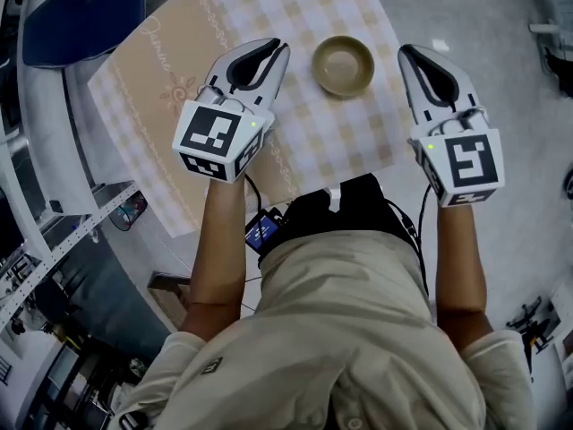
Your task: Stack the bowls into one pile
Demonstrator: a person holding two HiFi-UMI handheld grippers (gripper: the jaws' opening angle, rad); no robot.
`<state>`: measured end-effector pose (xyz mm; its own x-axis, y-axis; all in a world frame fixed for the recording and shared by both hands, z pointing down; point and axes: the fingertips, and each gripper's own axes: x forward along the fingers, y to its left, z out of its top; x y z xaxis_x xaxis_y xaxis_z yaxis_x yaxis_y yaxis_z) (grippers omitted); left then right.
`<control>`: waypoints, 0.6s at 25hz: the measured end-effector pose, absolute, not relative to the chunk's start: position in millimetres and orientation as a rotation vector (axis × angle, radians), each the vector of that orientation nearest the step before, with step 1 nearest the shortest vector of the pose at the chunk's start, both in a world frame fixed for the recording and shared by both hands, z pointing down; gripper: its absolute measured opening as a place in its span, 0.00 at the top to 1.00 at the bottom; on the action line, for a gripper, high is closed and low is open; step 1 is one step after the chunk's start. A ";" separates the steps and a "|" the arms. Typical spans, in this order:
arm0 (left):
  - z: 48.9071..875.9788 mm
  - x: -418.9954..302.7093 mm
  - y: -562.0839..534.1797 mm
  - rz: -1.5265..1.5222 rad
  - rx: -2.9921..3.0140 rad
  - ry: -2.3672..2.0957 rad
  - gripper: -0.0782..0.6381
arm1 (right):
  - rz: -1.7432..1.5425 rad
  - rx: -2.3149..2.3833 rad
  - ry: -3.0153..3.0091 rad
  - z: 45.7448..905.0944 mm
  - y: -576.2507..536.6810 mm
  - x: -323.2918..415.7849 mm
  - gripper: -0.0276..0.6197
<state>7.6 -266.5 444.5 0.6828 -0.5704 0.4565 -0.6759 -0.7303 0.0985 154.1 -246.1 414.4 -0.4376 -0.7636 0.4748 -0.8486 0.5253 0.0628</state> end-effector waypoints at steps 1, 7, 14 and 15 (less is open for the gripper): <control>431.2 0.3 -261.6 0.571 2.653 -1.020 0.83 | 0.232 1.280 -2.344 406.1 -241.2 144.6 0.95; 345.4 -46.5 -222.1 0.460 2.737 -1.158 0.88 | 0.125 1.120 -2.410 354.0 -208.2 91.4 0.95; 265.5 -98.5 -154.9 0.393 2.822 -1.255 0.88 | 0.002 1.046 -2.507 285.3 -161.5 34.0 0.95; 256.5 -106.5 -144.8 0.388 2.831 -1.269 0.88 | -0.016 1.036 -2.518 276.2 -154.2 25.4 0.95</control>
<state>-106.5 -144.8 256.5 0.6396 -0.7333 0.2306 -0.7371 -0.6702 -0.0871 25.4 -154.2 276.2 -0.6366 -0.6758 0.3714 -0.6709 0.7229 0.1654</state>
